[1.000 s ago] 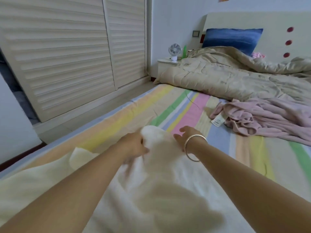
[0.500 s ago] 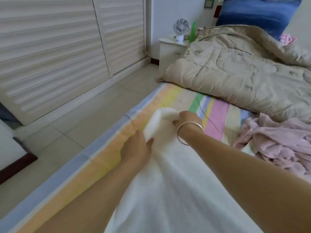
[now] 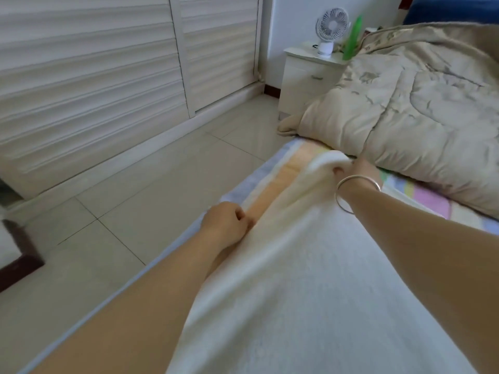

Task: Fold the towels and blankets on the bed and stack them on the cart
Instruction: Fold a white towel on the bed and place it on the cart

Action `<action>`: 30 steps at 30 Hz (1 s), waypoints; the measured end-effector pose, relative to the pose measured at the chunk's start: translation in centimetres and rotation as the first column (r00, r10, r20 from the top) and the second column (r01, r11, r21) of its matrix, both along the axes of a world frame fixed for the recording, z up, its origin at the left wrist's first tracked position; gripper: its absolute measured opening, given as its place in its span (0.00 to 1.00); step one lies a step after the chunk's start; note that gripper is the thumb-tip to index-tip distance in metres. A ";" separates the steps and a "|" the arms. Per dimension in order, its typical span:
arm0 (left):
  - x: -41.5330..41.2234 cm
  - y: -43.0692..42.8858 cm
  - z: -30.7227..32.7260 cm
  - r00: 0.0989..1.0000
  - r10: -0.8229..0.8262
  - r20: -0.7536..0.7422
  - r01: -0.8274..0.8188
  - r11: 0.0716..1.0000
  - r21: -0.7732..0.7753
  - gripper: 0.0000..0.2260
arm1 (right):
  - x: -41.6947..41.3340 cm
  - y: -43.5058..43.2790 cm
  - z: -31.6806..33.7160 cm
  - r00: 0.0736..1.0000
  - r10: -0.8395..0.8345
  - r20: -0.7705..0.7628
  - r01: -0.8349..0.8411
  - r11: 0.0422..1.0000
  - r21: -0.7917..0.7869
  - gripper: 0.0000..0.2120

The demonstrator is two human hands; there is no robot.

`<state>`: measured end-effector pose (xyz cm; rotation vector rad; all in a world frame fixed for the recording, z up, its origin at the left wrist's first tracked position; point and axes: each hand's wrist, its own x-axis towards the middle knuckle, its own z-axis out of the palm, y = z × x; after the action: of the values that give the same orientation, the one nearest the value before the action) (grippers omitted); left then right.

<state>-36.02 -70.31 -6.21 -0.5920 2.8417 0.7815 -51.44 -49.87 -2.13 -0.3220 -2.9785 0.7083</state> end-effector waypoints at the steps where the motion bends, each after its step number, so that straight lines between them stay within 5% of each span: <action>1: -0.1 -0.3 -1.0 1.000 0.024 -0.019 -0.024 1.000 -0.008 0.12 | 0.0 0.1 -1.5 1.000 0.015 0.027 -0.014 1.000 -0.013 0.19; 3: -0.5 -0.6 -2.1 0.996 0.073 -0.047 -0.072 0.997 0.029 0.14 | -0.1 0.5 -4.0 0.998 0.044 0.035 -0.043 0.999 -0.014 0.22; 6: -0.7 -1.2 -1.7 0.993 0.116 0.016 -0.113 0.907 0.405 0.21 | -0.1 0.8 -5.4 0.996 0.086 0.012 -0.086 0.996 0.017 0.23; 8: 0.2 -1.6 -1.0 0.996 0.016 0.083 -0.052 0.889 0.455 0.22 | -0.1 0.5 -5.3 0.990 0.129 0.052 -0.130 0.991 0.013 0.25; 11: 1.2 -1.3 -1.2 0.996 -0.092 -0.009 0.091 0.964 0.250 0.16 | -0.4 -0.1 -4.7 0.982 0.168 0.090 -0.165 0.986 -0.037 0.24; 14: 1.1 -1.0 -1.3 0.991 0.031 -0.128 -0.025 0.999 0.047 0.13 | -0.9 -1.0 -3.1 0.988 0.156 -0.005 -0.155 0.975 -0.161 0.20; 18: 1.1 -0.9 -1.4 0.977 0.146 -0.154 -0.163 0.981 -0.104 0.11 | -2.0 -3.1 -0.6 0.986 0.067 -0.150 -0.104 0.961 -0.257 0.18; 22: 1.7 0.4 -3.5 0.964 0.049 -0.261 -0.146 0.918 -0.369 0.14 | -2.7 -3.7 -3.7 0.994 0.094 -0.053 -0.107 0.929 -0.353 0.11; 26: 1.1 0.6 -5.8 0.947 -0.049 -0.318 -0.143 0.820 -0.554 0.09 | -1.9 -3.0 -7.1 0.973 0.181 -0.140 -0.221 0.906 -0.360 0.19; 30: 0.6 0.3 -5.1 0.945 -0.035 -0.325 -0.140 0.854 -0.501 0.13 | -1.2 -3.8 -6.0 0.945 0.300 -0.133 -0.325 0.915 -0.240 0.36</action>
<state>-35.40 -69.96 -11.34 -0.6558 3.3784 0.0929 -52.61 -53.66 -8.10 0.1823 -2.8758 1.1153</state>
